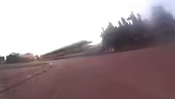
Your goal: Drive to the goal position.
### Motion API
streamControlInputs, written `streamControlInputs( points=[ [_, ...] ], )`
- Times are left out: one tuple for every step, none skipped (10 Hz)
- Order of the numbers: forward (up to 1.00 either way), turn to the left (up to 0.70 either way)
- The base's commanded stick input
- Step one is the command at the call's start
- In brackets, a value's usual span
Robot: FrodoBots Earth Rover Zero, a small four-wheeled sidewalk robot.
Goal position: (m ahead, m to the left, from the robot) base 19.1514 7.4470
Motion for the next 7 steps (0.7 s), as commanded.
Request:
streamControlInputs(
  points=[
    [0.7,0.0],
    [0.7,0.0],
    [0.7,0.0],
    [0.7,0.0],
    [0.7,0.0],
    [0.7,0.0],
    [0.7,0.0]
  ],
)
